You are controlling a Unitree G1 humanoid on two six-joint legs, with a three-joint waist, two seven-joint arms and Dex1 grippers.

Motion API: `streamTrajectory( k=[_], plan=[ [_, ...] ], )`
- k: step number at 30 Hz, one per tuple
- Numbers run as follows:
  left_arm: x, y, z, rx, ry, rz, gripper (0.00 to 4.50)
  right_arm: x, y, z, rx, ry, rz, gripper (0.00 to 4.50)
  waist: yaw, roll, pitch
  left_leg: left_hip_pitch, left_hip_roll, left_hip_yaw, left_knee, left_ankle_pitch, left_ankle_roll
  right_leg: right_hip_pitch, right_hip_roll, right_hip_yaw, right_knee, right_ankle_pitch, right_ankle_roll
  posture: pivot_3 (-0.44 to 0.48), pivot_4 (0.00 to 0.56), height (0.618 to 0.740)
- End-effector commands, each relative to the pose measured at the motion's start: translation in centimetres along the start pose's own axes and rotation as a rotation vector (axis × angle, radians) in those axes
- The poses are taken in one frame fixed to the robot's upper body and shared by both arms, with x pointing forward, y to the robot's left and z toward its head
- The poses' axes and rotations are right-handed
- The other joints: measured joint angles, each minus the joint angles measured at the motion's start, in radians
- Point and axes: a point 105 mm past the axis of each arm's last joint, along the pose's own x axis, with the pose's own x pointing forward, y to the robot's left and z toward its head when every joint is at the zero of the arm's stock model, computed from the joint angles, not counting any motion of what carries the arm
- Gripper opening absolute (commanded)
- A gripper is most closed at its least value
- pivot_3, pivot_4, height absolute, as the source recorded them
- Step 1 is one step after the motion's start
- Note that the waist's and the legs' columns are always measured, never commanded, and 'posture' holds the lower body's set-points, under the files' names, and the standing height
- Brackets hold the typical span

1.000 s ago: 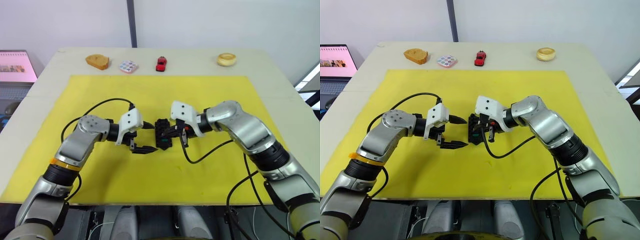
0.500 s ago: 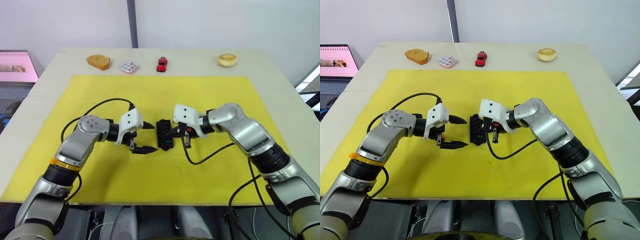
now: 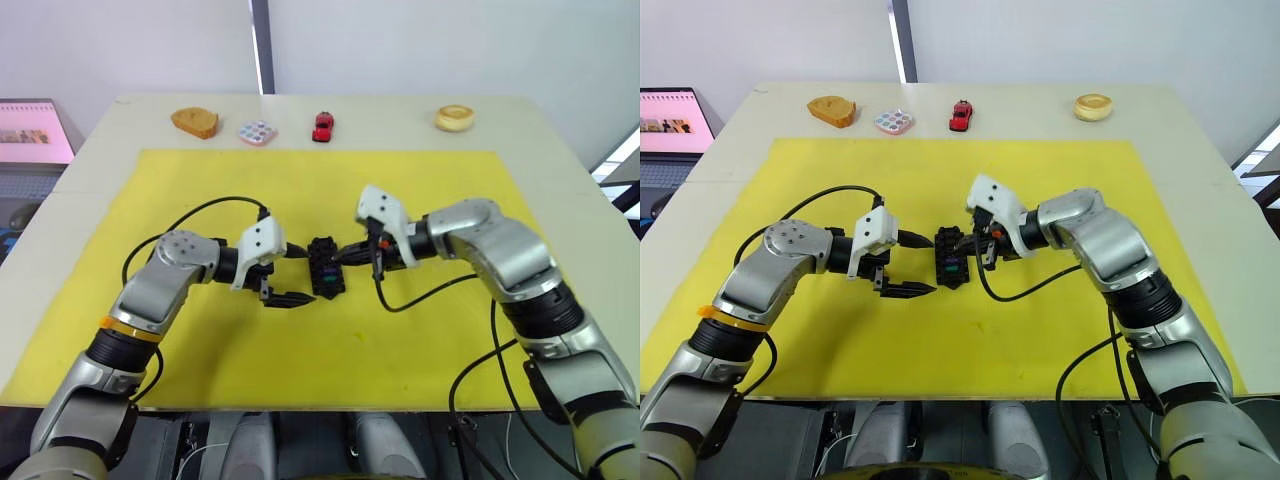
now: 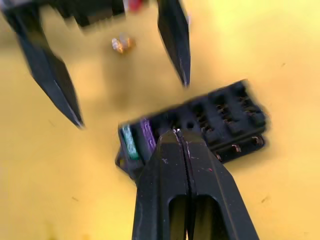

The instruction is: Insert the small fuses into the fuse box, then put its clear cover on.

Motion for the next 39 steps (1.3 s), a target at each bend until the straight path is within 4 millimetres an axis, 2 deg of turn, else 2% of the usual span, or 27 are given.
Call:
streamTrajectory(
  k=[1,5,8,11,14,15,16,18,21,26,29,33,39],
  plan=[
    [-0.5,0.2,1.2,0.032,-0.035,0.010,4.50,-2.0,0.6,2.3,-0.048,-0.056,-0.015,0.02,0.000,0.000,0.000,0.000,0.000,0.000,0.000,0.000,0.000,0.000,0.000,0.000,0.000,0.000,0.000,0.000,0.150,0.740],
    [-1.1,0.2,1.4,0.018,-0.042,0.007,4.50,-3.5,1.1,2.3,-0.090,-0.055,-0.046,0.02,0.000,0.000,0.000,0.000,0.000,0.000,-0.001,0.000,0.000,0.000,0.000,0.000,-0.001,0.000,0.000,0.000,0.150,0.740],
    [-2.3,0.2,1.7,-0.005,-0.051,0.006,4.50,-5.1,1.1,1.2,-0.121,-0.026,-0.095,0.02,0.001,0.000,0.000,0.000,0.000,0.000,-0.002,0.000,0.000,0.000,0.000,0.000,-0.004,0.000,0.000,0.000,0.150,0.740],
    [-4.5,0.4,1.9,-0.019,-0.035,0.022,4.50,-7.5,1.0,-0.6,-0.139,0.032,-0.151,0.02,0.001,0.000,0.001,-0.001,0.000,0.000,-0.004,0.000,0.000,0.000,0.000,0.000,-0.007,0.000,0.000,0.000,0.150,0.740],
    [-7.1,0.3,1.4,-0.051,0.021,0.045,4.50,-10.1,1.1,-2.4,-0.131,0.090,-0.185,0.88,0.000,0.000,0.001,-0.001,0.000,0.001,-0.008,0.000,0.000,0.000,0.000,0.000,-0.009,0.000,0.000,0.000,0.150,0.740],
    [-7.9,0.3,1.2,-0.053,0.041,0.065,4.50,-11.1,1.1,-3.0,-0.128,0.118,-0.203,1.32,-0.001,0.000,0.001,0.000,0.000,0.001,-0.009,0.000,0.000,0.000,0.000,0.000,-0.010,0.000,0.000,0.000,0.150,0.740],
    [-8.6,0.4,1.0,-0.056,0.056,0.086,4.50,-11.9,1.0,-3.5,-0.123,0.139,-0.225,1.85,-0.001,0.000,0.001,0.000,0.000,0.001,-0.011,0.000,0.000,0.000,0.000,0.000,-0.010,0.000,0.000,0.000,0.150,0.740],
    [-11.3,0.6,0.2,-0.068,0.105,0.143,4.50,-14.6,0.6,-4.8,-0.089,0.185,-0.291,2.95,-0.001,0.000,0.001,0.000,0.000,0.001,-0.012,0.000,0.000,-0.002,0.000,0.000,-0.010,0.000,0.000,0.000,0.150,0.740],
    [-14.4,1.0,-1.5,-0.093,0.185,0.224,4.50,-17.0,0.9,-6.2,-0.054,0.236,-0.334,4.48,-0.001,0.000,0.001,0.000,0.000,0.002,-0.013,0.000,0.000,-0.002,0.000,0.001,-0.011,0.000,0.000,0.000,0.150,0.740],
    [-18.3,1.1,-4.1,-0.171,0.265,0.331,4.50,-20.1,0.8,-8.0,-0.015,0.295,-0.420,4.48,0.000,0.000,0.002,0.001,0.000,0.004,-0.013,0.000,0.000,-0.002,-0.001,0.001,-0.011,-0.002,-0.004,0.000,0.150,0.740],
    [-19.9,1.0,-5.2,-0.193,0.304,0.366,4.50,-21.2,0.8,-8.6,0.006,0.311,-0.450,4.48,0.000,0.000,0.002,0.001,0.001,0.005,-0.011,0.000,0.000,-0.002,-0.001,0.002,-0.011,-0.002,-0.005,0.000,0.150,0.740],
    [-20.4,1.1,-5.7,-0.204,0.302,0.378,4.50,-21.7,0.7,-9.2,0.019,0.320,-0.471,4.48,0.000,0.000,0.002,0.001,0.001,0.006,-0.011,0.000,0.000,-0.002,-0.002,0.002,-0.011,-0.002,-0.005,0.000,0.150,0.740],
    [-19.6,1.4,-5.4,-0.189,0.283,0.355,4.50,-20.9,0.5,-8.1,-0.009,0.292,-0.469,4.48,-0.001,0.001,0.002,0.001,0.001,0.006,-0.012,0.000,0.000,-0.003,-0.001,0.002,-0.010,0.000,-0.002,0.000,0.150,0.740]
  ],
)
